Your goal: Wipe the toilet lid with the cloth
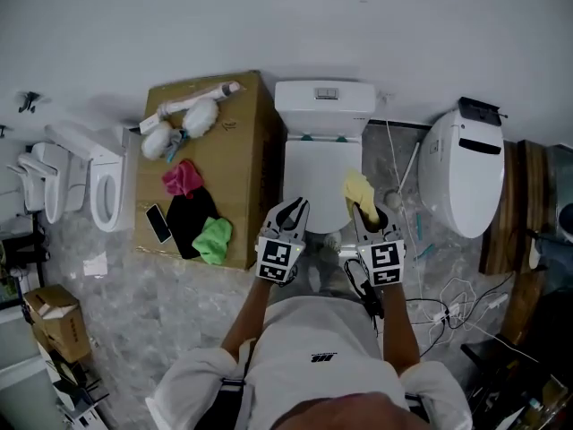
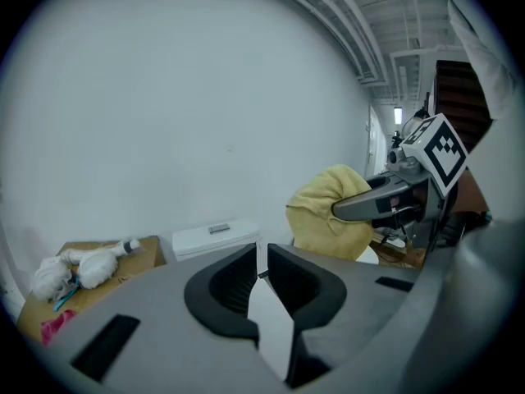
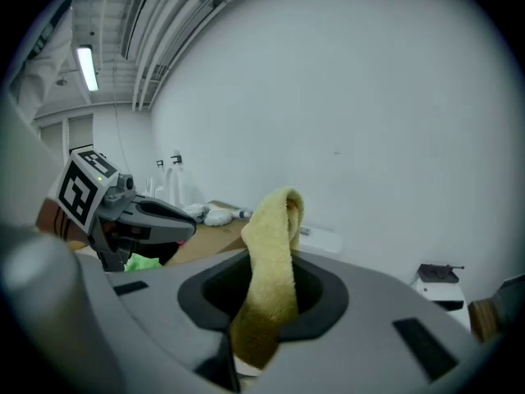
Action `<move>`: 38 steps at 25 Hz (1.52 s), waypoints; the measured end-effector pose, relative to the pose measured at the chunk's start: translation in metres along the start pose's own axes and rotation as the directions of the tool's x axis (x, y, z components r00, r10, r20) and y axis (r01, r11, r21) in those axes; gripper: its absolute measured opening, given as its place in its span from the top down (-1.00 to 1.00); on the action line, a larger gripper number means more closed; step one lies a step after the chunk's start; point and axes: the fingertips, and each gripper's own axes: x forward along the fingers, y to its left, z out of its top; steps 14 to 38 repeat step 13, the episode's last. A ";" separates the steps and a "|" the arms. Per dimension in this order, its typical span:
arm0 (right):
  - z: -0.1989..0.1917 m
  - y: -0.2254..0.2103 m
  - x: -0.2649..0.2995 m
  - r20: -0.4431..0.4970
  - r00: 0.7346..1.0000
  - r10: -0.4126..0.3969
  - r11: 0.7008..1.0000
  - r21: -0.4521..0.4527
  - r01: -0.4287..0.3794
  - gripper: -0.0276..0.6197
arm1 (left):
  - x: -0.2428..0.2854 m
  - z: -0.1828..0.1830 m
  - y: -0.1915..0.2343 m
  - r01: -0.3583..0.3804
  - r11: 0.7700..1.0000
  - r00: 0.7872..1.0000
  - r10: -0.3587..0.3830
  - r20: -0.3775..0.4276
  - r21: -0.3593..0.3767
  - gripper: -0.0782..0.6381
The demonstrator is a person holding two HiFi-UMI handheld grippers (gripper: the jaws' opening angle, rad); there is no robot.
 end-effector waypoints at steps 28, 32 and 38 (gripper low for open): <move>0.037 0.002 -0.047 0.105 0.994 0.033 0.999 -0.036 -0.030 0.61 | -0.027 0.040 -0.029 -0.051 0.998 0.996 0.049 0.081 0.029 0.66; 0.037 0.002 -0.047 0.105 0.994 0.033 0.999 -0.036 -0.030 0.61 | -0.027 0.040 -0.029 -0.051 0.998 0.996 0.049 0.081 0.029 0.66; 0.037 0.002 -0.047 0.105 0.994 0.033 0.999 -0.036 -0.030 0.61 | -0.027 0.040 -0.029 -0.051 0.998 0.996 0.049 0.081 0.029 0.66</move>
